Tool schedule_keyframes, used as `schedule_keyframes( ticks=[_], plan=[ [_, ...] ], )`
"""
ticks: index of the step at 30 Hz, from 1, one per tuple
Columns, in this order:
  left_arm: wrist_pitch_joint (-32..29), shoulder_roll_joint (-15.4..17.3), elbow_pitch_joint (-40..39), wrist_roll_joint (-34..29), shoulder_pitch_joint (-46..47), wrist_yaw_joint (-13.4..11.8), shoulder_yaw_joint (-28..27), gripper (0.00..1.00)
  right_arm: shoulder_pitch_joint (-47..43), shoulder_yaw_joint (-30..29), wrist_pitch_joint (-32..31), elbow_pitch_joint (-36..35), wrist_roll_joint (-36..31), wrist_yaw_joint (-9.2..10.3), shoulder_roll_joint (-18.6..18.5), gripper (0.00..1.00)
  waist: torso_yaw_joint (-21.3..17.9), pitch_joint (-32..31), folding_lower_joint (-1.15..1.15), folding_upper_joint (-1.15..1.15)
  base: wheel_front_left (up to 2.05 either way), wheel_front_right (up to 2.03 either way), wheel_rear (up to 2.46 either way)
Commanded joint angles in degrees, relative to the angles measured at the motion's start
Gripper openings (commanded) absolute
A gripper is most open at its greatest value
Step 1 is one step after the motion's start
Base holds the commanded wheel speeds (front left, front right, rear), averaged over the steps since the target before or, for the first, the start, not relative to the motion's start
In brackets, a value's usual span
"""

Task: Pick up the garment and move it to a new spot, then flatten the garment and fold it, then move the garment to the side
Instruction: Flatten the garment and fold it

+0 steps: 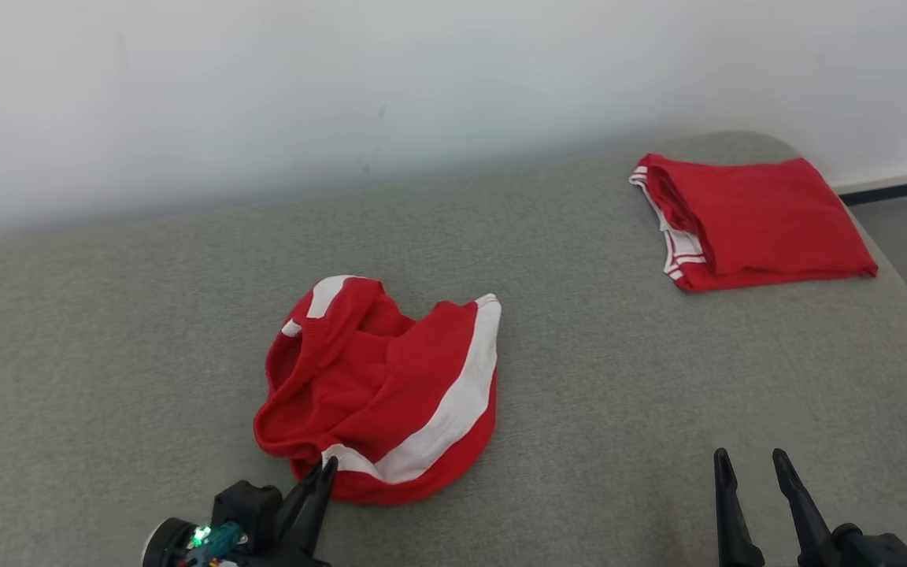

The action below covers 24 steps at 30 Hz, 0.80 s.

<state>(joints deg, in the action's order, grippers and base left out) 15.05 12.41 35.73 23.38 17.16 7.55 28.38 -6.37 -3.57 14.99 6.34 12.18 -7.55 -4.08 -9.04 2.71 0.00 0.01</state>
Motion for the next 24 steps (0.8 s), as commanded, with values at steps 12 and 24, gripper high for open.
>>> schedule_keyframes(
  ticks=[12, 24],
  plan=[
    [0.2, 5.3, -10.9, -0.3, -10.9, -0.2, -2.3, 0.0, -1.8, 0.0, 0.3, 0.1, 1.0, 0.16, 0.2, 1.0, 10.5, -3.5, 0.0, -0.01, 0.0, 0.0, 0.0],
    [0.2, 4.2, -12.0, 1.4, -19.2, -0.2, -7.8, 0.0, -2.0, 0.5, 0.3, 0.8, 1.6, 0.16, -0.7, 1.0, 11.4, -3.0, 0.0, -0.01, 0.0, 0.0, 0.0]
  ],
)
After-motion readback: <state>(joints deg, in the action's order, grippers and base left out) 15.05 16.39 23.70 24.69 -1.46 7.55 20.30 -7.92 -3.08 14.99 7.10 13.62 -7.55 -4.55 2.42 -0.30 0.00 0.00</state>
